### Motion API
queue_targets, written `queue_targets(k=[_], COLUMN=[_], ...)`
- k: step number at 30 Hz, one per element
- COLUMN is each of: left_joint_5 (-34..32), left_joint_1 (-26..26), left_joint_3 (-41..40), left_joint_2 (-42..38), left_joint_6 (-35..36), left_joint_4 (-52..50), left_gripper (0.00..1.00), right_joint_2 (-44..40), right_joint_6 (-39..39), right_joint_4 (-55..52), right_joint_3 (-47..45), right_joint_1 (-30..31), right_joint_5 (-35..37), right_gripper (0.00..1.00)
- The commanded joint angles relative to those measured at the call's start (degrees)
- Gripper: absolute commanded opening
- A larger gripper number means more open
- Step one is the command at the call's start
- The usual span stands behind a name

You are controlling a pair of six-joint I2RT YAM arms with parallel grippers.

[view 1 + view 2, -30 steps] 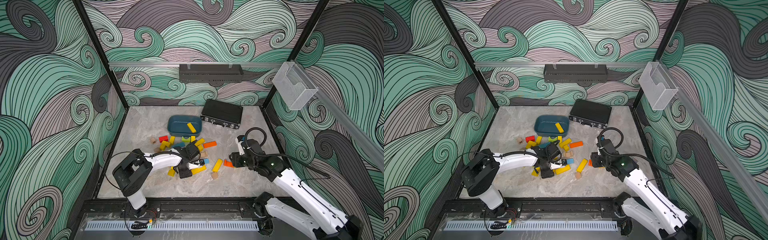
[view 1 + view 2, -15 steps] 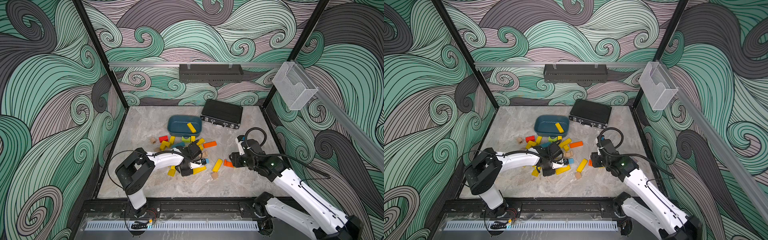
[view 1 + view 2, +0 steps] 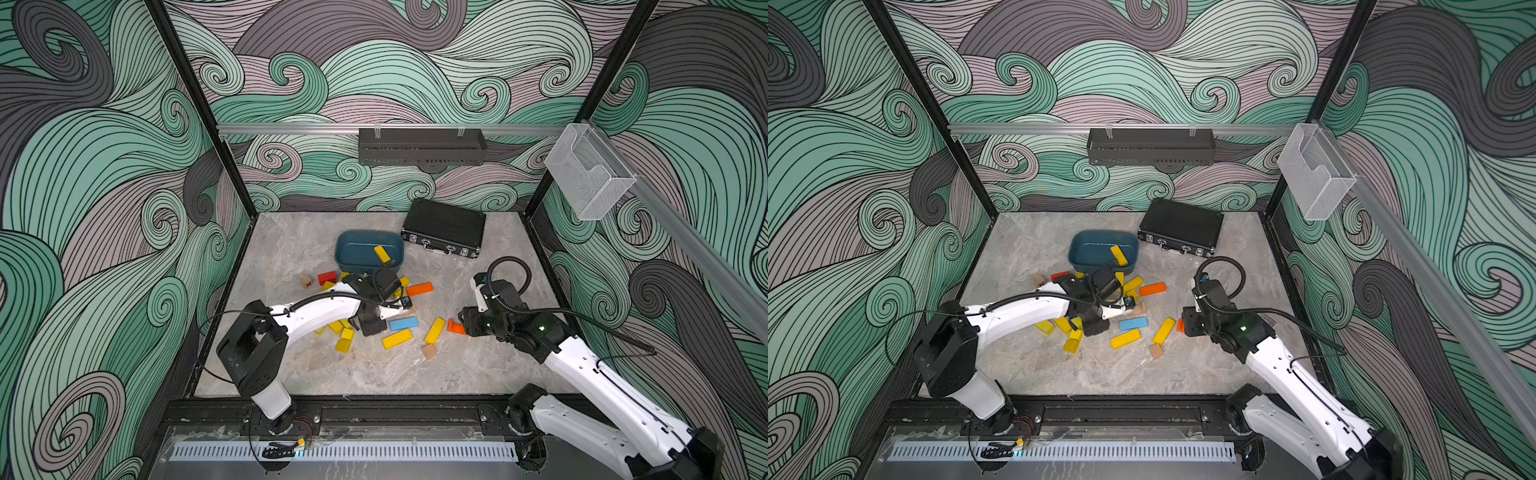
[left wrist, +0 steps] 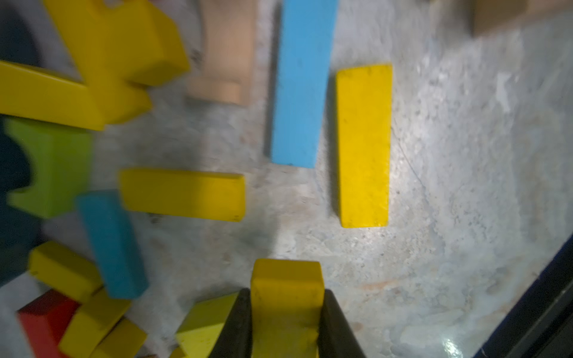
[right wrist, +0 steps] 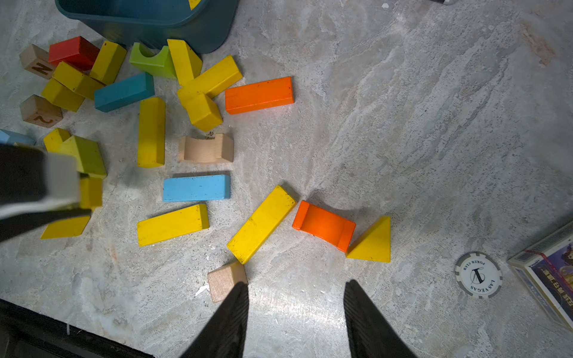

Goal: Pick out the yellow building blocks
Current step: Pick up the building block from the center of the board.

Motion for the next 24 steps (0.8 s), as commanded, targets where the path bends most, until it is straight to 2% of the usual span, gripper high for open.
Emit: queue_targets(k=[1, 6, 13, 18, 24], left_joint_5=[-0.2, 1.4, 1.9, 3.1, 2.4], left_joint_1=[3.9, 11.3, 19.7, 22.4, 23.7], left_joint_3=[8.0, 17.9, 33.2, 43.0, 50.3], left_joint_2=[-1.6, 4.1, 20.6, 30.8, 38.6], left_joint_6=[-1.1, -1.7, -5.9, -8.4, -8.9], left_joint_4=[-4.1, -2.3, -0.1, -0.8, -0.2], left_gripper=[0.05, 0.05, 0.05, 0.05, 0.06], right_joint_2=[0.3, 0.0, 0.6, 0.6, 0.4], right_joint_6=[-0.5, 0.2, 1.2, 1.2, 2.1], right_joint_4=[0.2, 1.4, 1.3, -0.3, -2.5], right_joint_3=[-0.7, -1.5, -2.3, -1.3, -0.6], right_joint_1=[0.3, 0.3, 0.8, 2.2, 4.2], right_joint_5=[0.4, -1.2, -4.1, -4.2, -3.8], right_gripper=[0.52, 0.52, 0.50, 0.50, 0.50])
